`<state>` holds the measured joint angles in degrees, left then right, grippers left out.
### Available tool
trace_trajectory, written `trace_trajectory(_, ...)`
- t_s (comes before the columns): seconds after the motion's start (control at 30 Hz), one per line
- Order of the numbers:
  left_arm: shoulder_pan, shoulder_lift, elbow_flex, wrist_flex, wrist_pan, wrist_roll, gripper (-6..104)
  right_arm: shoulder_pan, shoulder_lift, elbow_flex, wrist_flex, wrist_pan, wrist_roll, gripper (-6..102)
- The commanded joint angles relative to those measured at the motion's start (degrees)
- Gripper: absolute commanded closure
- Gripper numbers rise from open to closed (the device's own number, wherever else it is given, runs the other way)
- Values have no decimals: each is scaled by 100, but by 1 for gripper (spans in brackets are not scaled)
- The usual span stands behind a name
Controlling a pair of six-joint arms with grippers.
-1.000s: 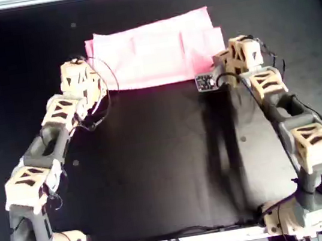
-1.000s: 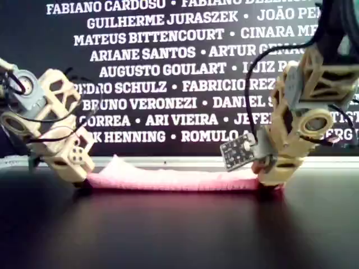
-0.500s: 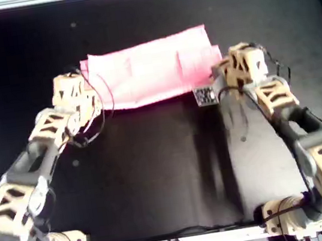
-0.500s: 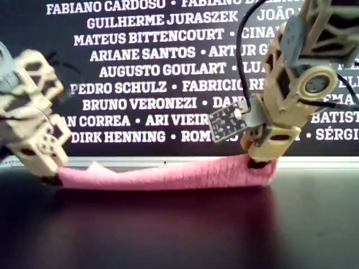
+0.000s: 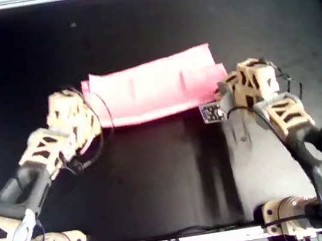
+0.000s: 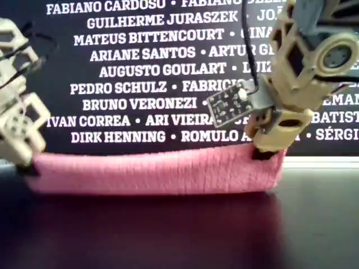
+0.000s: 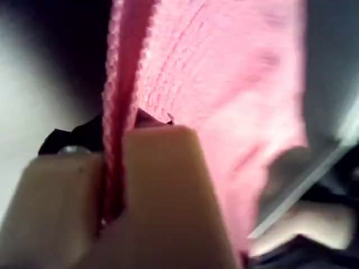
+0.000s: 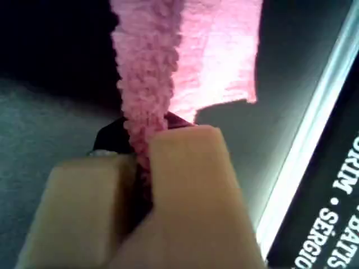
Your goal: Fold a cloth
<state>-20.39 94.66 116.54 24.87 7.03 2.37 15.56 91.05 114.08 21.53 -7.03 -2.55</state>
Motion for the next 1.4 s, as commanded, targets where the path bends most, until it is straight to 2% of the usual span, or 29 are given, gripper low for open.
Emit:
trace_trajectory(0.0,-237,439,105,-70,53,26,99,-18,545,123,-141,-26,-44,98)
trace_trajectory(0.33,-158,448,659,-70,-26,88,99,448,589,932,-141,-18,-44,98)
trace_trajectory(0.67,-202,448,861,-70,35,26,99,448,580,1099,-141,-18,-44,97)
trace_trajectory(0.77,-220,457,870,-70,44,105,97,396,589,1090,-141,-18,-44,95)
trace_trajectory(0.87,-167,457,870,-62,44,105,88,343,589,1072,-141,-18,-44,85)
trace_trajectory(1.0,-149,773,1020,35,35,105,66,343,923,1230,-141,-18,-44,64)
trace_trajectory(1.1,-237,1556,1301,404,44,105,50,343,1468,1503,-141,-18,-53,54)
trace_trajectory(1.23,-176,3111,1679,905,35,105,39,343,2443,2127,-141,-18,-53,51)
trace_trajectory(1.37,-167,4658,2215,1063,35,88,38,343,3498,2936,-141,62,-53,51)
